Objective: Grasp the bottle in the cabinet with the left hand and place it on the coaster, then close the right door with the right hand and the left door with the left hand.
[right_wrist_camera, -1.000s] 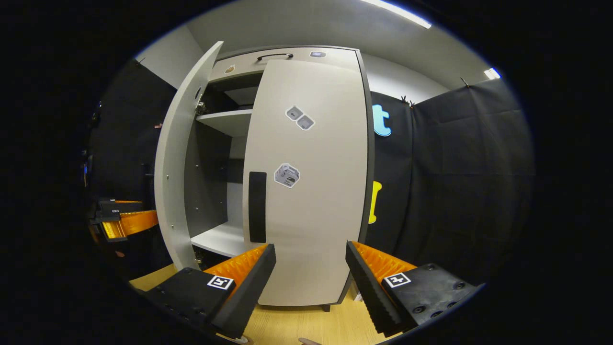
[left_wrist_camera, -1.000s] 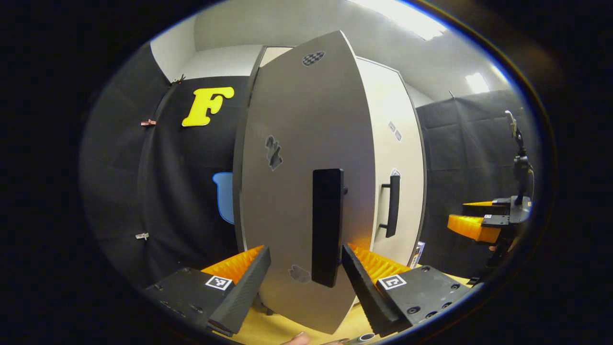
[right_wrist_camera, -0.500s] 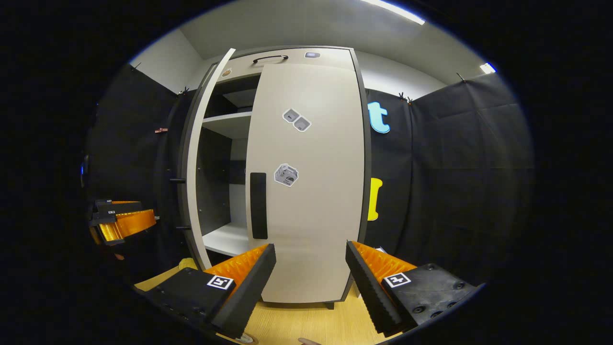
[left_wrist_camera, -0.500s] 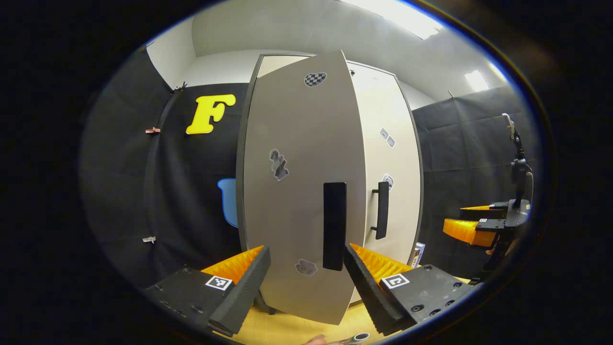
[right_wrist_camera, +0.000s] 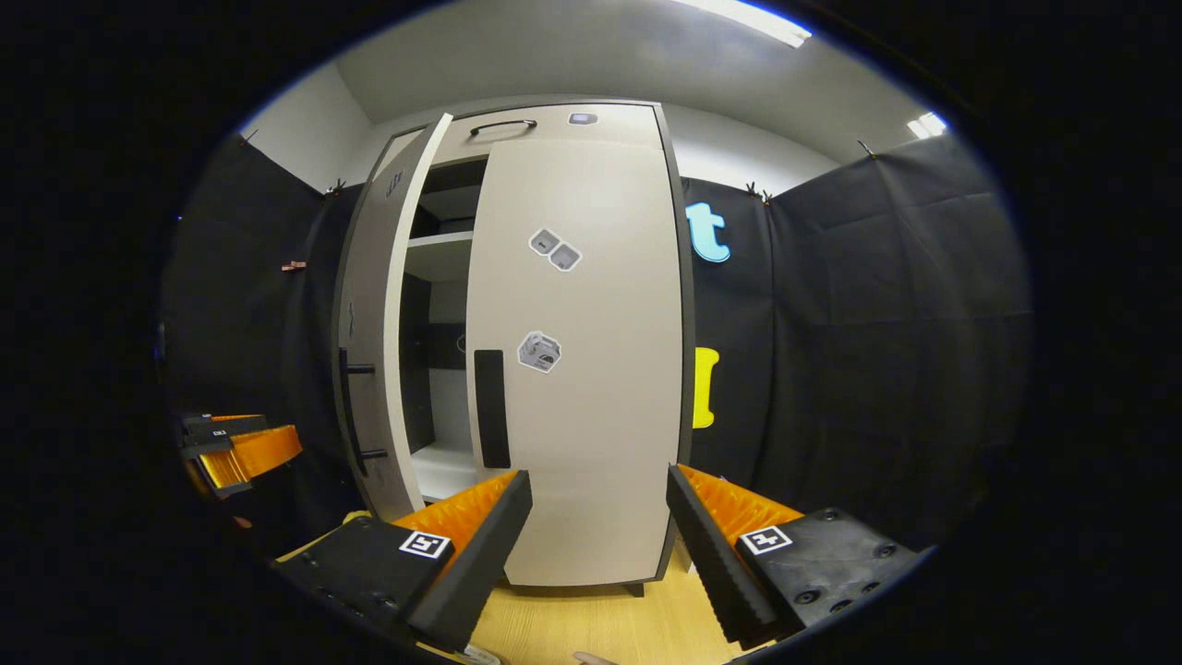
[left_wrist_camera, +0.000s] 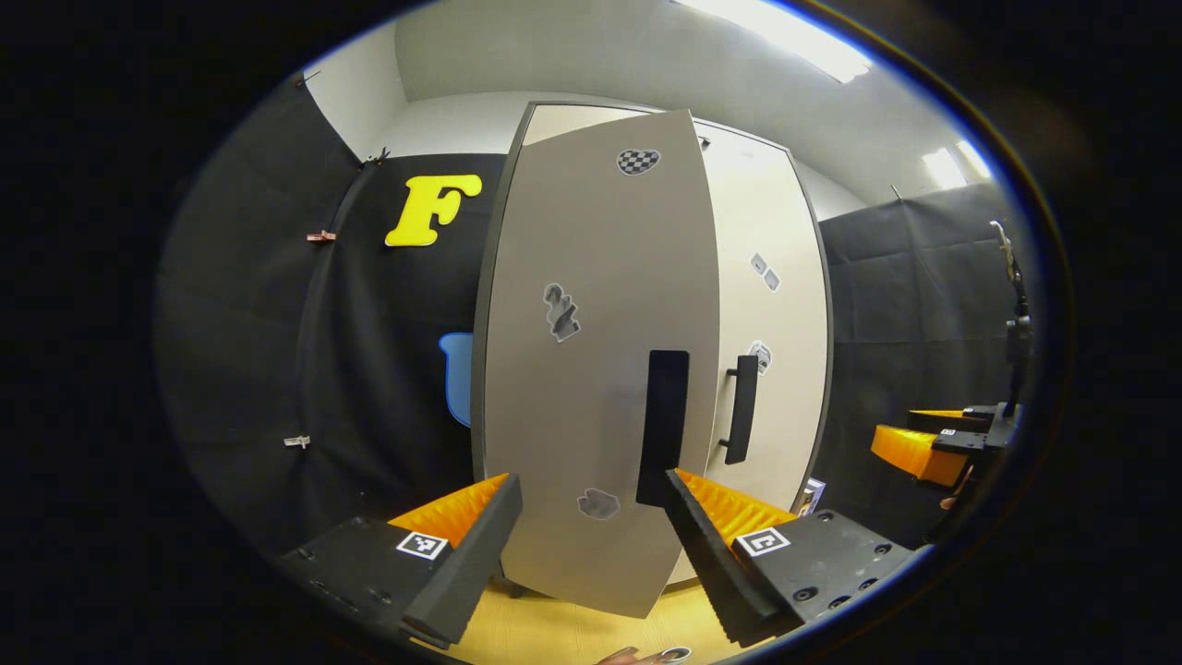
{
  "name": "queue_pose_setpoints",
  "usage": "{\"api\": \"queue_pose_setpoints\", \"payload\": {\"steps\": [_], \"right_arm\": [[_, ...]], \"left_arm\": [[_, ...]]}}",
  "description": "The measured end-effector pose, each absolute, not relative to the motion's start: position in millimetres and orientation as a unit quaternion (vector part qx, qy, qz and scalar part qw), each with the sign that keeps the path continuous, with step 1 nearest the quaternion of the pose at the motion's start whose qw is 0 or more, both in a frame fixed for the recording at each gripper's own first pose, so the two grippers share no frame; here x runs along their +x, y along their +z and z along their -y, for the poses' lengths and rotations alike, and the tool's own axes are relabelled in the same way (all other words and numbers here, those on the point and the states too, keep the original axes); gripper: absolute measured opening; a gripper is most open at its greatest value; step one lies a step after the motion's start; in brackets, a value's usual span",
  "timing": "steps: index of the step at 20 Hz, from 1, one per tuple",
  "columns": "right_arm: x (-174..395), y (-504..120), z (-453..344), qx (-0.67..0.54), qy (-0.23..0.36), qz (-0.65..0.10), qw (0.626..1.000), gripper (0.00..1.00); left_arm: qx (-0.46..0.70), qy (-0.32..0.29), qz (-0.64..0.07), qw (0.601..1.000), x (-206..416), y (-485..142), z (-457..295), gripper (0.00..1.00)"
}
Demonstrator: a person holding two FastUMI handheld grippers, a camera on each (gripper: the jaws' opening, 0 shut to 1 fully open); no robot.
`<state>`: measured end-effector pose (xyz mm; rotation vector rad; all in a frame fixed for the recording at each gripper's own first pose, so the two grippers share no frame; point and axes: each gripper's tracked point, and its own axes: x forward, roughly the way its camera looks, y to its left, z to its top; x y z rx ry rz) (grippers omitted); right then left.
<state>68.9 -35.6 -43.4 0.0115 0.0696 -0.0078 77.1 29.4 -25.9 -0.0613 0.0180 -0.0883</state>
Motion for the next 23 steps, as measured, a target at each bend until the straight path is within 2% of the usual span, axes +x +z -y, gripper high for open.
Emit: {"api": "queue_pose_setpoints", "payload": {"steps": [13,23], "right_arm": [[72,-46,30,-0.001,0.004,-0.046,0.999,0.98],[80,-44,32,-0.001,0.003,-0.042,0.999,0.98]], "left_arm": [[-0.019,-0.037,-0.001,0.999,80,-21,-36,0.98],[-0.016,-0.06,0.006,0.998,86,-16,-19,0.97]]}}
